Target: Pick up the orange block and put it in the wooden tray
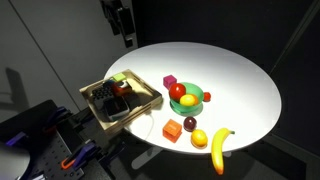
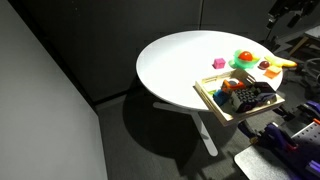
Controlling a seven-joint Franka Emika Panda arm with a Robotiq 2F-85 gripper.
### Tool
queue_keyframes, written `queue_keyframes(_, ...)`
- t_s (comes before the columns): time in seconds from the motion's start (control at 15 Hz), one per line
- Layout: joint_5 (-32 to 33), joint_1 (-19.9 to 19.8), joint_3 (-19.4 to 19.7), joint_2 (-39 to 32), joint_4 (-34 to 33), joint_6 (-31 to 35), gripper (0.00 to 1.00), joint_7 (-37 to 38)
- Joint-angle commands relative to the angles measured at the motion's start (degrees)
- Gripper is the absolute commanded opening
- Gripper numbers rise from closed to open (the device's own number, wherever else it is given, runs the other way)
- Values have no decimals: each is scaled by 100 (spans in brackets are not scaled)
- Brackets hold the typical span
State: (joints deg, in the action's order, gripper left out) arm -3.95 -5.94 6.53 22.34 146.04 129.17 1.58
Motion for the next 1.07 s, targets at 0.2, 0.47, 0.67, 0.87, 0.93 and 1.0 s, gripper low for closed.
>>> queue_keyframes(0.2, 754, -466, 192, -548, -104, 313, 100, -154)
queue_keyframes(0.47, 1441, -722, 274, -852, -172, 500, 100, -121)
queue_keyframes(0.67, 1646, -804, 360, -1013, -213, 592, 100, -128)
queue_keyframes(0.87, 1557, -760, 371, -953, -102, 575, 100, -48)
queue_keyframes(0.93, 1557, -761, 382, -982, -117, 580, 100, -48)
queue_keyframes(1.0, 1557, -761, 385, -999, -129, 581, 100, -48)
